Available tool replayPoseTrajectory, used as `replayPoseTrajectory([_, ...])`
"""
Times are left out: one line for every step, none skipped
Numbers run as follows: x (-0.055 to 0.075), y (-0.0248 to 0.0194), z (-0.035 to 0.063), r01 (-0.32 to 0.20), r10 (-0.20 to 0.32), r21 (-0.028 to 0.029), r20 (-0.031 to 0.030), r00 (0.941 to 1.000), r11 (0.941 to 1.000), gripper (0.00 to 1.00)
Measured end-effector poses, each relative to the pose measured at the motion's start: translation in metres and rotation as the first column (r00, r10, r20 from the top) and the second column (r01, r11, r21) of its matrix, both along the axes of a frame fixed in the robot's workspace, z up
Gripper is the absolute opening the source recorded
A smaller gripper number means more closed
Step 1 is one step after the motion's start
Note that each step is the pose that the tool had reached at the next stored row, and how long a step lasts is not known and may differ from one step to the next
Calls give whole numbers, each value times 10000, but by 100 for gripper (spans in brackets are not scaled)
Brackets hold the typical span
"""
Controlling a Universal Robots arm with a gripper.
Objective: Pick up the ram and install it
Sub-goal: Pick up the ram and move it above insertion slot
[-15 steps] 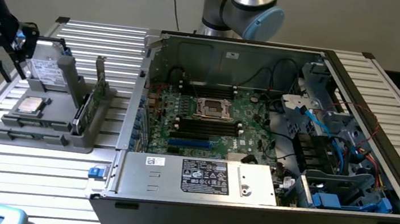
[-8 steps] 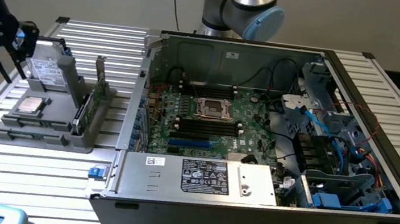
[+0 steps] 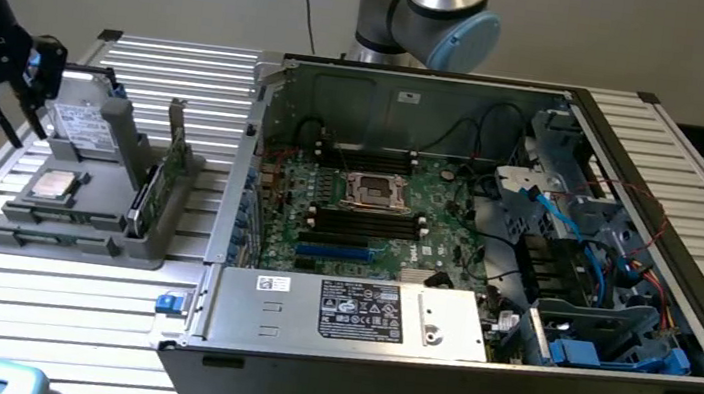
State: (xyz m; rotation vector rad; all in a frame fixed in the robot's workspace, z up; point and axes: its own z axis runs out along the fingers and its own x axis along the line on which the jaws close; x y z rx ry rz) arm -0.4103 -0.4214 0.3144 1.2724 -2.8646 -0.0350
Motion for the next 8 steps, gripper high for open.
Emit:
replayPoseTrajectory([0,0,-2,-181,181,0,0,9998,9998,31])
replayPoseTrajectory([0,0,-3,-360,360,1,0,9994,9994,31])
replayPoseTrajectory([0,0,-5,-540,540,0,0,9985,9985,31])
replayPoseTrajectory([0,0,-7,-720,720,1,-1,9974,9974,31])
replayPoseTrajectory([0,0,-9,-899,899,1,-2,9960,9960,31])
replayPoseTrajectory([0,0,-11,-1090,1090,1,-3,9940,9940,31])
replayPoseTrajectory([0,0,-13,-1267,1267,1,-5,9919,9919,31])
replayPoseTrajectory([0,0,-15,-1446,1446,2,-11,9895,9895,31])
